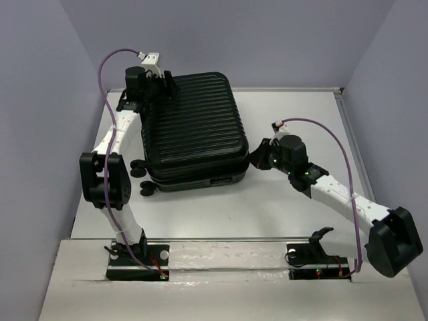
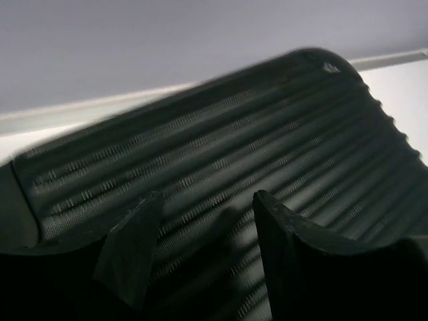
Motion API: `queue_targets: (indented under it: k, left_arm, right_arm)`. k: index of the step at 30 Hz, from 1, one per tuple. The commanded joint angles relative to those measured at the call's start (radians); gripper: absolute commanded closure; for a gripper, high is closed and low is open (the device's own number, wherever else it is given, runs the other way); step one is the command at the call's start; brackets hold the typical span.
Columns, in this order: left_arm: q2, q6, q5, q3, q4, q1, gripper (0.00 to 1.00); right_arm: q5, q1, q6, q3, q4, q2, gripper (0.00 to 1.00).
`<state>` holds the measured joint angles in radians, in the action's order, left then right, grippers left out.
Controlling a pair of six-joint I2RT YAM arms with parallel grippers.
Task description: Pack the luggage
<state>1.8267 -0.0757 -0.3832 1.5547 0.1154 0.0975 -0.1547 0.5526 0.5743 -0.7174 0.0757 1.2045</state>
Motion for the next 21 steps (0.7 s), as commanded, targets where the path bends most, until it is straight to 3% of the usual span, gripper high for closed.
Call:
queue_targets:
  k: [1, 4, 5, 7, 10, 13, 16, 21]
  left_arm:
    - [-0.130, -0.142, 0.061, -0.070, -0.246, 0.010, 0.31]
    - [-0.216, -0.163, 0.122, -0.064, -0.275, -0.002, 0.28]
    - [-0.233, -0.176, 0.139, -0.064, -0.281, -0.008, 0.28]
    - [-0.280, -0.219, 0.158, -0.084, -0.278, -0.025, 0.25]
    - [-0.372, -0.266, 0.229, -0.155, -0.257, -0.027, 0.20]
    - [-0.507, -0.280, 0.330, -0.272, -0.253, -0.030, 0.16]
    - [-0.622, -0.265, 0.372, -0.367, -0.267, -0.080, 0.07]
    - [-0.650, -0.324, 0.388, -0.413, -0.255, -0.176, 0.04]
  right_arm:
    - [0.015, -0.036, -0.114, -0.085, -0.063, -0.126, 0.81]
    - [-0.130, -0.036, -0.146, -0.102, -0.183, -0.161, 0.68]
    - [-0.166, -0.036, -0.128, -0.085, -0.185, -0.187, 0.59]
    - [-0.200, 0.030, -0.113, -0.030, -0.183, -0.207, 0.53]
    - [-0.093, 0.183, -0.120, -0.008, -0.183, -0.223, 0.47]
    - [-0.025, 0.216, -0.131, -0.025, -0.182, -0.189, 0.46]
    - [-0.057, 0.216, -0.148, -0.046, -0.160, -0.132, 0.52]
    - [-0.137, 0.259, -0.123, -0.074, -0.087, -0.023, 0.42]
